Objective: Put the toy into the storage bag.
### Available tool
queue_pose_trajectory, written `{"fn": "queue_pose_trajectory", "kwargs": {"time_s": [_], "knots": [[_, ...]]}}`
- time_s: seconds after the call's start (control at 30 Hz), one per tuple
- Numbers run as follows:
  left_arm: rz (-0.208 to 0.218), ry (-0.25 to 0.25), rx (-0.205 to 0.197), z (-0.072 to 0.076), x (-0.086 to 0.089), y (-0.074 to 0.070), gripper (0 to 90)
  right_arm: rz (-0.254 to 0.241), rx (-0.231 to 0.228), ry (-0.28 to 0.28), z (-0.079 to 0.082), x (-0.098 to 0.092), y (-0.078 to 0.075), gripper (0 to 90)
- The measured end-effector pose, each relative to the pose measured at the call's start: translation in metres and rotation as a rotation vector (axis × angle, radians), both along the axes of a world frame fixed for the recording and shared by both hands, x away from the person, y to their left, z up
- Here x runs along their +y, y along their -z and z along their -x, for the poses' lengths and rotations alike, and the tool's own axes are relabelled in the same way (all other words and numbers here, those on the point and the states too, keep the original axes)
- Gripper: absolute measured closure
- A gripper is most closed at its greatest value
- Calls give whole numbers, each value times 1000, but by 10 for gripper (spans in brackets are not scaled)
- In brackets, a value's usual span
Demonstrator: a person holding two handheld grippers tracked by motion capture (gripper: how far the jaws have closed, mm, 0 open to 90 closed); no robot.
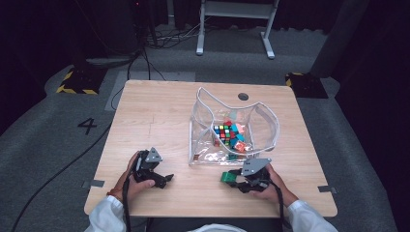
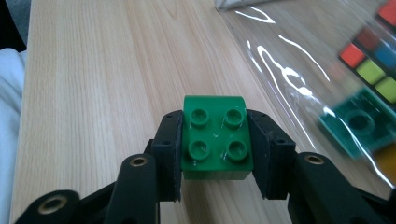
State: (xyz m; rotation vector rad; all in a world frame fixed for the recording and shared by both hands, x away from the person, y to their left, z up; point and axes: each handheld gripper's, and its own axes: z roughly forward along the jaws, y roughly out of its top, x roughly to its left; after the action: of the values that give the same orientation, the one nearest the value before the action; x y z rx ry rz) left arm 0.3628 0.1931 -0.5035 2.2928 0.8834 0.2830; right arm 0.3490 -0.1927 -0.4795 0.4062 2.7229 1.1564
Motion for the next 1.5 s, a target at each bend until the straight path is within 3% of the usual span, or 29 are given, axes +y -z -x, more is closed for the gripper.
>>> {"fn": "queue_pose_trajectory", "kwargs": {"time_s": [0.03, 0.27, 0.33, 0.5, 0.57, 0.7, 0.8, 1.0, 1.23, 1.27, 1.3, 1.33, 1.5], "knots": [[0, 0, 0, 0, 0, 0, 4, 0, -25, -7, -1, -6, 1, 589], [4, 3, 4, 0, 0, 0, 4, 7, 14, 89, 3, -39, 3, 588], [4, 3, 3, 0, 0, 0, 4, 7, -17, 84, 2, -48, 4, 589], [5, 3, 4, 0, 0, 0, 4, 7, -13, 128, 3, -68, 3, 589], [2, 2, 0, 0, 0, 0, 4, 30, -34, 143, 3, -77, 2, 588], [4, 3, 1, 0, 0, 0, 4, 11, -42, 173, 0, -100, -6, 588], [4, 3, 2, 0, 0, 0, 4, -8, -55, 237, -6, -121, -14, 588], [3, 2, 0, 0, 0, 0, 4, -53, -82, 323, -19, -143, -26, 589], [2, 2, -1, 0, 0, 0, 4, -55, -104, 384, -33, -154, -45, 589], [4, 4, 2, 0, 0, 0, 4, -49, -138, 417, -36, -156, -54, 589], [4, 4, 2, 0, 0, 0, 4, -49, -138, 417, -36, -156, -54, 589], [2, 2, 0, 0, 0, 0, 4, -89, -153, 428, -39, -161, -65, 589], [2, 2, 0, 0, 0, 0, 4, -133, -178, 469, -46, -168, -85, 589]]}}
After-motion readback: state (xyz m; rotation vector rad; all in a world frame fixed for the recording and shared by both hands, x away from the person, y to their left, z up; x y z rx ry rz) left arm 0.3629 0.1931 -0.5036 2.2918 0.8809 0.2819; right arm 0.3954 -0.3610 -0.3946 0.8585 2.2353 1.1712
